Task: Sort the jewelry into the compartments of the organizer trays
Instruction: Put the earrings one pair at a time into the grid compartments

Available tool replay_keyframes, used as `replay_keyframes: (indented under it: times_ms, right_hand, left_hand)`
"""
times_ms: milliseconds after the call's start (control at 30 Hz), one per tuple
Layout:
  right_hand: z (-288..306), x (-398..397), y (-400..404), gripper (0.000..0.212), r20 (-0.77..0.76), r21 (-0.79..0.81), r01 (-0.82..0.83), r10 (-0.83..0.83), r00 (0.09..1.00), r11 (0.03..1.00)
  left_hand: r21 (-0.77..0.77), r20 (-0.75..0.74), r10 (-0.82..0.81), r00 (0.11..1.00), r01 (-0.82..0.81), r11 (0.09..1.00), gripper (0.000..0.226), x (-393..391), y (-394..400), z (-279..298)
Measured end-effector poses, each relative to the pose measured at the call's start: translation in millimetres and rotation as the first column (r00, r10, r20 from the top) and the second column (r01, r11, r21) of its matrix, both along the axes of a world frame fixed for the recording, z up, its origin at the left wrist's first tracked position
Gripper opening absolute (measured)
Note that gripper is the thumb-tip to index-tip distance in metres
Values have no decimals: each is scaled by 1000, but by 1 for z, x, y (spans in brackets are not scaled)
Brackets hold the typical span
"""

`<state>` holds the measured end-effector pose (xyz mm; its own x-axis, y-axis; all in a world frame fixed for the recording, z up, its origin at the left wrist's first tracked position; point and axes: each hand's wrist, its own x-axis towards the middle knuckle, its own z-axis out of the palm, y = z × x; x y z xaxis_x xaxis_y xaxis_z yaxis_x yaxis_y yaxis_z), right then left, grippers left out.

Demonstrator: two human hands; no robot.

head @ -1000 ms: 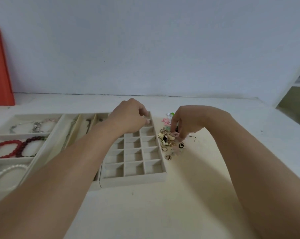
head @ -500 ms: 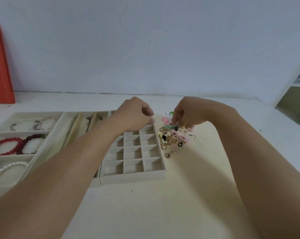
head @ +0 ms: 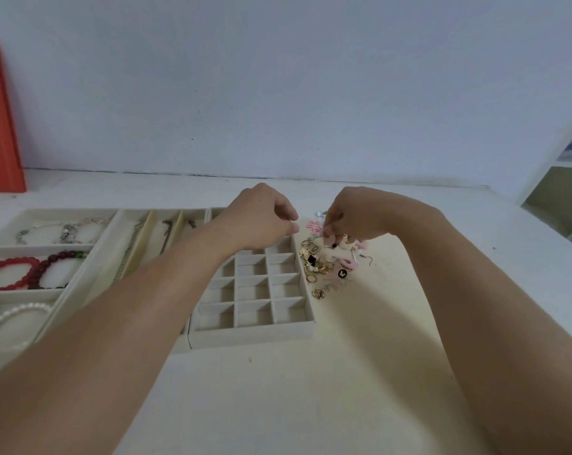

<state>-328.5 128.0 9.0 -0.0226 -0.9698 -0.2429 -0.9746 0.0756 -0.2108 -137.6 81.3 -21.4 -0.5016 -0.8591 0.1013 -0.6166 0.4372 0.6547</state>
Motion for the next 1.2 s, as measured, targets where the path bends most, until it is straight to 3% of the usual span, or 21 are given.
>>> replay_keyframes:
  times_ms: [133,300,500,600,700,767,900,1067,1200]
  right_hand:
    - [16,1,6,8,123,-200,-11,36,992,980]
    - [25,10,10,2,318,-352,-5,125,940,936]
    - [24,11,10,9,361,-439,18,158,919,898]
    - [26,3,10,12,197,-322,8,59,979,947]
    - [21,-3,14,20,-105,48,-26,31,994,999]
    - [15,-1,15,28,-181,180,-6,39,983,984]
    - [8,3,11,33,-196,211,28,15,980,977]
    - [-2,6,9,29,-267,249,80,-11,964,965]
    - [-5,4,3,40,-315,237,117,-38,948,964]
  left_hand:
    - [41,-65,10,998,-7,999,17,-4,2,4]
    - [317,-318,98,943,8,949,29,-4,1,10]
    - [328,-460,130,878,32,944,14,1,-5,10]
    - [303,-452,149,879,-5,953,13,2,-4,10]
    - [269,-426,152,892,-36,962,13,2,-1,11]
    - [249,-390,150,909,-52,967,15,3,-2,10]
    - [238,-346,158,925,-76,968,25,5,-3,9]
    - [193,-274,73,959,-19,981,15,10,-2,14]
    - [167,-210,13,978,22,986,28,10,0,15]
